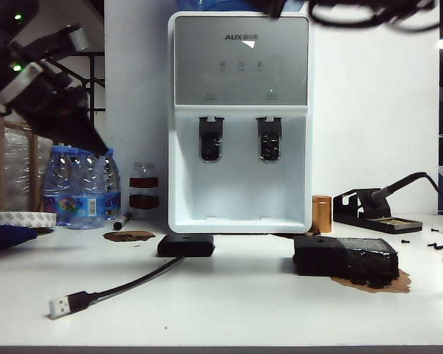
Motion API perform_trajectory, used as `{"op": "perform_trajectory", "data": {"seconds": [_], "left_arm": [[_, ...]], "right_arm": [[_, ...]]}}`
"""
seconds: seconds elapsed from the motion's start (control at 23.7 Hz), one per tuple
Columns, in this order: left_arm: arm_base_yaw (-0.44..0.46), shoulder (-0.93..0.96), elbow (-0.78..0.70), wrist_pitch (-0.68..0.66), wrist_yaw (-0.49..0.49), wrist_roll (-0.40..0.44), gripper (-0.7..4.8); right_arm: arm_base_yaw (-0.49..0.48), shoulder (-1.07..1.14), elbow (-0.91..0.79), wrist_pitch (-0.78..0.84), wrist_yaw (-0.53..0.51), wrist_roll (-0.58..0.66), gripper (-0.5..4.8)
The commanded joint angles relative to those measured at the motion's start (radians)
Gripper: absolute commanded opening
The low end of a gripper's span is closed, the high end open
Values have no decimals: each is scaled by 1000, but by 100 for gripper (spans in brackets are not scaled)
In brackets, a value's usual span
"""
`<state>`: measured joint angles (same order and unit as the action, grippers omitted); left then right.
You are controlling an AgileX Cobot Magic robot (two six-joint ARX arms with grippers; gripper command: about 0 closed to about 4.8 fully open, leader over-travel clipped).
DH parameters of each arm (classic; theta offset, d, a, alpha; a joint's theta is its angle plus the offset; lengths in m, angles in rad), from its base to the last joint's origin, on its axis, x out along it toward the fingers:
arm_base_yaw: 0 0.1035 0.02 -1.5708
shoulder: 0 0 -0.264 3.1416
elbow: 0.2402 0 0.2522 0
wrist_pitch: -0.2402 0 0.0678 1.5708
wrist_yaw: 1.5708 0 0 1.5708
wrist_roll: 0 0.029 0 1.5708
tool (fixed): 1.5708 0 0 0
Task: Take the USB flash drive out of the black sponge and insert it into the slot on top of the black USB adpator box.
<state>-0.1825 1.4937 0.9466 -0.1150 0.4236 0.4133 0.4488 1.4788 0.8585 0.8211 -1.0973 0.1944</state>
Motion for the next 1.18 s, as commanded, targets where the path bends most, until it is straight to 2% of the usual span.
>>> {"op": "perform_trajectory", "data": {"seconds": [0.04,0.17,0.25,0.34,0.46,0.55,0.68,0.8,0.89,0.97,1.18], "left_arm": [[39,-21,2,-71,97,121,-4],[53,-48,0,-157,157,161,-4],[67,-82,-6,-246,202,226,-4],[100,-124,-12,-324,261,239,-4],[151,-202,-56,-341,286,245,-4],[215,-256,-108,-324,328,265,-4],[269,-294,-157,-290,331,264,-4],[297,-294,-195,-234,346,264,-4],[311,-294,-225,-192,347,264,-4],[310,-294,-246,-158,345,251,-4],[310,-294,-323,-16,340,224,-4]], "right_arm": [[-8,150,91,-1,-77,-3,-2],[-8,264,135,-1,-97,-17,-2],[-7,357,163,-1,-95,-46,-2],[-7,428,185,-1,-79,-108,-2],[-7,508,222,-2,-79,-203,-2],[-7,568,270,-5,-73,-291,-2],[2,653,338,-56,-72,-369,-2],[5,717,409,-253,-54,-536,-2],[5,731,454,-457,26,-732,-2],[5,732,480,-555,97,-867,-2],[5,739,497,-552,165,-973,-2]]}}
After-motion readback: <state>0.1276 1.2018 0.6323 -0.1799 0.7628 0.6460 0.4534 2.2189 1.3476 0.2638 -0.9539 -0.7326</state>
